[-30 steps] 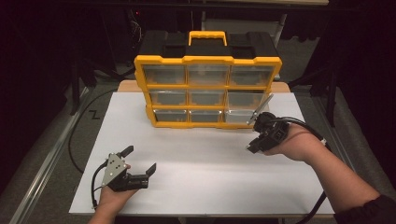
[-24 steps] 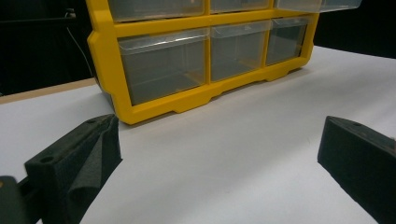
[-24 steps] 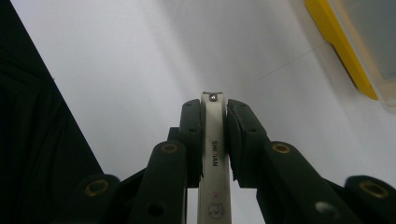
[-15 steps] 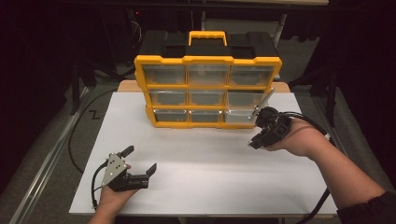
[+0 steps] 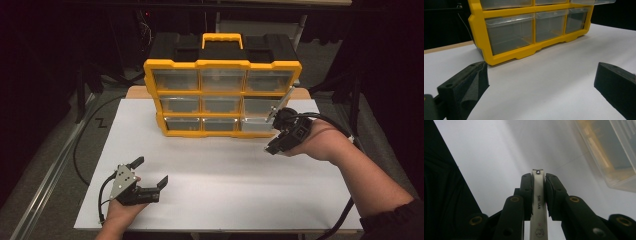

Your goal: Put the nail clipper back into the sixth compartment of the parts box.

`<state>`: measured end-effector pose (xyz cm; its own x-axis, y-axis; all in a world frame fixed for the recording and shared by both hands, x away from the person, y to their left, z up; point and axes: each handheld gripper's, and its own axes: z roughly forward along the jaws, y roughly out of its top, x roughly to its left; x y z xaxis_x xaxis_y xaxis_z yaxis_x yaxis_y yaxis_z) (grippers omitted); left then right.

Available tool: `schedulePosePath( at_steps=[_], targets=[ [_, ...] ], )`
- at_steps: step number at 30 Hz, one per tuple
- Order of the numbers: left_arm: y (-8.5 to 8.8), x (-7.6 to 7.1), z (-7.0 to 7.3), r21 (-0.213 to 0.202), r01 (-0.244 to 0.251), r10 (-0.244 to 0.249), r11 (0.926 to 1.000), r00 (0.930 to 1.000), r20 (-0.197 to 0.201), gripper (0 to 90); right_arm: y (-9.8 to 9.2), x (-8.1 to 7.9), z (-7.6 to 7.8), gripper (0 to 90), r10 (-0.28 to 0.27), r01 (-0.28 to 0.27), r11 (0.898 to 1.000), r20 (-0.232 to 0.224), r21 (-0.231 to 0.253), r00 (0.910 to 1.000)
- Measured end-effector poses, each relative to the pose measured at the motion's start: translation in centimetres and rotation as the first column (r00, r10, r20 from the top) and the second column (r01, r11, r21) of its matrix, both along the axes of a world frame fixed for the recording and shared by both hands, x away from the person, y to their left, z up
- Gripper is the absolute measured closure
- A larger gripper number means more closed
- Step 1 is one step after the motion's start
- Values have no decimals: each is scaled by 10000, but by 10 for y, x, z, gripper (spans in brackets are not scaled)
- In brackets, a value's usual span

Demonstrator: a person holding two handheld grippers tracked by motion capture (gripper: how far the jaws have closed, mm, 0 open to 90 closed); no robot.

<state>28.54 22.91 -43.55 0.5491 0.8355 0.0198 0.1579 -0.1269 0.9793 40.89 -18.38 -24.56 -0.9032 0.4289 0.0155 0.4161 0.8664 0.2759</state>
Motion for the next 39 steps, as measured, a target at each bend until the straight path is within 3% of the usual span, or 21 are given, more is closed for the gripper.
schedulePosePath(
  at_steps=[39],
  targets=[
    [2, 0, 0, -36, -8, 8, 10000, 10000, 31, 3, 9, 15, 43, 795, 17, -17, 10000, 153, 18, 9999]
  ],
)
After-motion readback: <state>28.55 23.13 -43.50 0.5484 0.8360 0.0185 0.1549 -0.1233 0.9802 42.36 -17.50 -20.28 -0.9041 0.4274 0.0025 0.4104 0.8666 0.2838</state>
